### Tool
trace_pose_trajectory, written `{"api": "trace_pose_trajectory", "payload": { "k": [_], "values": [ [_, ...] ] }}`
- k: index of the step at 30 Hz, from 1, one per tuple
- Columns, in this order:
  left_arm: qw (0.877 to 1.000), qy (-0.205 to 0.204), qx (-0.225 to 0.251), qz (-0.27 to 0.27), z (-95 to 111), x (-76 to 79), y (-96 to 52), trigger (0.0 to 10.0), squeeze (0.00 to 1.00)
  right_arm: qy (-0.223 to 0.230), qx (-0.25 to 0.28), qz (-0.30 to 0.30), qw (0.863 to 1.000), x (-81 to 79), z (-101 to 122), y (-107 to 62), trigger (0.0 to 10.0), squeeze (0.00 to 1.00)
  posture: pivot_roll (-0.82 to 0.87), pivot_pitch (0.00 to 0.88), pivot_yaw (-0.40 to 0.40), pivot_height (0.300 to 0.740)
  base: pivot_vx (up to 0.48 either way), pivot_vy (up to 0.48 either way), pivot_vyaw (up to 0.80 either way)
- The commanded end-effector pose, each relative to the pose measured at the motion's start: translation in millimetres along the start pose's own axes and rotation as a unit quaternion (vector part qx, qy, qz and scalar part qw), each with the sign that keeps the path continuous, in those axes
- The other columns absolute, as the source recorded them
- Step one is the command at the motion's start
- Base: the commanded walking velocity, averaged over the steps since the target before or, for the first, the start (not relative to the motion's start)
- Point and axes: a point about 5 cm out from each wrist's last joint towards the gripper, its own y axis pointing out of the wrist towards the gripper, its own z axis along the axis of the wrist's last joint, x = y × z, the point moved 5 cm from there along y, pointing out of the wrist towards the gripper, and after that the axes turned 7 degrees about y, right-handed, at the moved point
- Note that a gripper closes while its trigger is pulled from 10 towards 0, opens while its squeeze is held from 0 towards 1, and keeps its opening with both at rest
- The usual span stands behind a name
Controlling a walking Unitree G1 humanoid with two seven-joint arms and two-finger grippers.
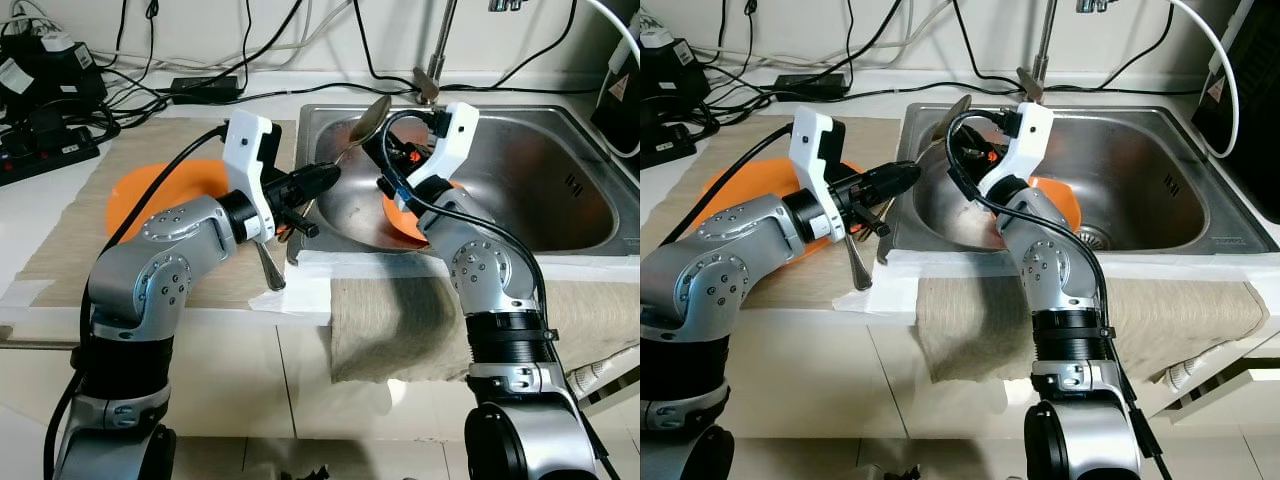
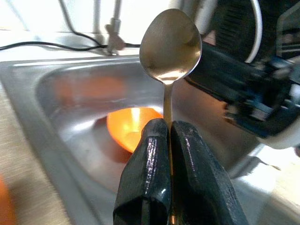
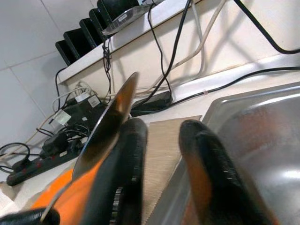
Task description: Kitchen organization
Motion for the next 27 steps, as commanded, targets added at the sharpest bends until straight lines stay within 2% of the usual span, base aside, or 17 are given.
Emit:
{"api": "trace_pose_trajectory", "payload": {
  "k": [1,3,4,7,8,11,14,22,23,24,27],
  "values": [
    [0.999,0.013,0.017,0.026,13.7,-11.7,0.3,0.0,0.00,-0.008,-0.008,0.002,1.000,-1.1,-1.0,-1.9,10.0,1.00,0.04,0.000,0.013,0.740,0.000,0.000,0.00],
    [0.999,0.014,0.019,0.042,16.2,-19.4,0.5,0.0,0.00,-0.016,-0.016,0.002,1.000,0.4,-3.2,-5.0,10.0,1.00,0.03,0.000,0.014,0.740,0.000,0.000,0.00],
    [0.998,0.013,0.019,0.054,16.9,-25.0,0.7,0.0,0.00,-0.024,-0.024,0.003,0.999,0.8,-5.7,-7.3,10.0,0.87,0.03,0.000,0.015,0.740,0.000,0.000,0.00],
    [0.998,0.012,0.020,0.063,17.7,-28.5,0.9,0.0,0.00,-0.031,-0.030,0.003,0.999,1.2,-7.3,-8.7,10.0,0.87,0.03,0.000,0.015,0.740,0.000,0.000,0.00],
    [0.997,0.011,0.023,0.073,19.6,-33.3,1.3,0.0,0.00,-0.040,-0.040,0.007,0.998,1.4,-9.4,-12.6,10.0,0.00,0.03,0.000,0.014,0.740,0.000,0.000,0.00],
    [0.997,0.013,0.026,0.076,21.4,-35.7,1.7,0.0,0.00,-0.048,-0.046,0.012,0.998,1.3,-10.4,-17.1,10.0,0.00,0.03,0.000,0.015,0.740,0.000,0.000,0.00],
    [0.997,0.015,0.024,0.065,20.0,-31.5,3.2,0.0,0.00,-0.050,-0.049,0.016,0.997,-0.1,-10.8,-19.2,10.0,0.00,0.02,0.000,0.019,0.740,0.000,0.000,0.00],
    [0.999,0.023,0.022,0.042,15.4,-19.8,8.5,0.0,0.00,-0.037,-0.045,0.040,0.997,-16.4,-9.0,-15.7,10.0,0.00,0.02,0.000,0.022,0.740,0.000,0.000,0.00],
    [0.999,0.023,0.023,0.042,15.3,-19.6,8.7,0.0,0.00,-0.037,-0.045,0.042,0.997,-17.5,-8.8,-15.5,10.0,0.91,0.02,0.000,0.020,0.740,0.000,0.000,0.00],
    [0.999,0.023,0.023,0.041,15.5,-19.5,8.7,0.0,0.00,-0.038,-0.045,0.043,0.997,-18.4,-8.8,-15.3,10.0,1.00,0.02,0.000,0.020,0.740,0.000,0.000,0.00],
    [0.999,0.023,0.024,0.041,15.9,-19.2,8.5,0.0,0.00,-0.040,-0.045,0.046,0.997,-20.1,-8.9,-14.2,10.0,1.00,0.02,0.000,0.019,0.740,0.000,0.000,0.00]
  ]
}}
